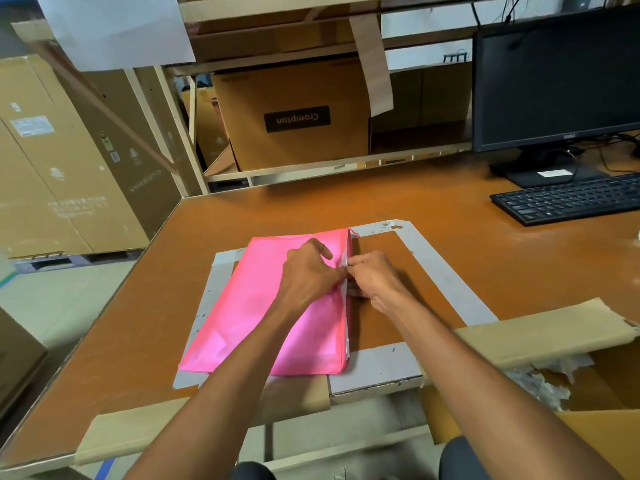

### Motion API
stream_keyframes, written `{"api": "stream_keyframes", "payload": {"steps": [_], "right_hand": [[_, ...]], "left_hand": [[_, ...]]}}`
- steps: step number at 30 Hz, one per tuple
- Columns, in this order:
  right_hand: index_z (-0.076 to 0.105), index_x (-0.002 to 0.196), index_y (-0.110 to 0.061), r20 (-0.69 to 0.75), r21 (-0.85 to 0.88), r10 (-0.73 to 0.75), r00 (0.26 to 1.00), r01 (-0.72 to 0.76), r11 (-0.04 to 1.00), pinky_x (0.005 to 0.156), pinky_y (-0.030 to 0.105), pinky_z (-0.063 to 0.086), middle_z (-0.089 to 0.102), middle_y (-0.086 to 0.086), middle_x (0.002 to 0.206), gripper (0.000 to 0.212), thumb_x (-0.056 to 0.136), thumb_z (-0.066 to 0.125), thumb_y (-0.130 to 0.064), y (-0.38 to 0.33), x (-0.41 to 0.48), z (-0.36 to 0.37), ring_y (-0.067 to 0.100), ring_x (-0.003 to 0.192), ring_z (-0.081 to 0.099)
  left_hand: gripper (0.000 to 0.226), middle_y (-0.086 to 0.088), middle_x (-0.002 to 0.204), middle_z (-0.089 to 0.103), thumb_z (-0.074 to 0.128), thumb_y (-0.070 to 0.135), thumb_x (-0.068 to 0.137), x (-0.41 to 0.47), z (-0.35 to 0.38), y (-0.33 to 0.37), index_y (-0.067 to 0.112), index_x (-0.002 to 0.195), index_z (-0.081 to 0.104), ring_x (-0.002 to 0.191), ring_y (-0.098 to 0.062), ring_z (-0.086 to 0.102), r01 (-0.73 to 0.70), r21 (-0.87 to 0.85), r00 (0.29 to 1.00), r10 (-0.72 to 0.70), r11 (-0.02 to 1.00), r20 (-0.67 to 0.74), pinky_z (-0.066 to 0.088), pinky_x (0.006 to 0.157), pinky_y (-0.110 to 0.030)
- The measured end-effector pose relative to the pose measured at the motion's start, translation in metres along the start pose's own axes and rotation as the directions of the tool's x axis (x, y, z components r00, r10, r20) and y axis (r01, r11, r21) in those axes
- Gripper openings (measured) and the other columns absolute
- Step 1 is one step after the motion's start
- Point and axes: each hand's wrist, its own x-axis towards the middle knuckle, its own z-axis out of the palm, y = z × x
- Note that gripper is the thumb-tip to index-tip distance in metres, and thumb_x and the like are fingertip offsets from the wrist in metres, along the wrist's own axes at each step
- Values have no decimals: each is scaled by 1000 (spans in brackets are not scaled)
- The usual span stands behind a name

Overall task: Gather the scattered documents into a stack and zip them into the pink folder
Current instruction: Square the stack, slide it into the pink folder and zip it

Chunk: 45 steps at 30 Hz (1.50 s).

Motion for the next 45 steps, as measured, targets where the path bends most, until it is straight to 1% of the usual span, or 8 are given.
{"api": "stream_keyframes", "payload": {"steps": [6,14,19,24,29,37,41,45], "right_hand": [[75,85,1,-53,42,8,999,-6,999,75,51,63,77,14,88,24,73,55,-4,10,21,8,35,86,75],[72,102,-17,-41,209,-84,996,91,974,53,16,51,72,2,86,30,96,55,7,7,4,0,11,67,66],[66,119,-13,-50,39,-137,989,139,990,56,11,48,72,-3,90,44,92,44,13,7,3,-6,6,70,66],[54,139,-24,96,-286,-222,970,240,928,87,32,56,70,-2,124,60,92,42,10,5,0,-22,16,109,66],[59,134,-22,86,-335,-251,964,265,904,95,36,56,72,-1,119,47,95,53,4,9,3,-29,15,105,67],[61,132,-17,103,-398,-300,948,316,861,93,38,58,71,0,111,43,94,57,3,5,30,-25,18,102,68],[67,116,-22,95,-459,-350,932,353,816,84,37,57,63,-10,83,45,84,46,2,-1,50,-20,26,95,67],[65,125,-18,84,-521,-348,934,339,783,85,30,53,67,-1,104,43,91,50,4,-10,70,-16,19,102,64]], "left_hand": [[32,-18,74,72,79,-4,74,0,-12,20,8,95,57,56,-24,70,102,-528,995,-94,843,42,63,63,-36],[24,-14,65,68,71,-6,80,9,-8,10,9,91,56,54,-24,64,124,-548,990,-138,827,15,64,64,-41],[19,-8,69,73,73,9,79,11,3,5,16,92,60,52,-19,59,43,-380,999,-42,924,12,52,56,-31],[14,2,89,77,65,12,89,14,5,-16,21,100,67,84,-14,70,-84,-182,996,81,980,-23,53,72,-29],[29,4,127,66,59,30,96,15,12,-37,24,124,64,113,-21,60,-319,209,945,293,925,144,49,96,-39],[53,12,167,20,23,52,106,31,24,-45,39,157,26,154,-15,16,-340,514,930,201,788,307,11,121,-54],[60,16,168,11,16,64,101,42,24,-42,46,158,17,154,-15,14,-296,596,945,140,746,294,13,119,-53],[66,15,167,17,18,73,96,60,23,-44,48,157,20,153,-17,16,-309,602,945,163,736,285,15,114,-55]]}}
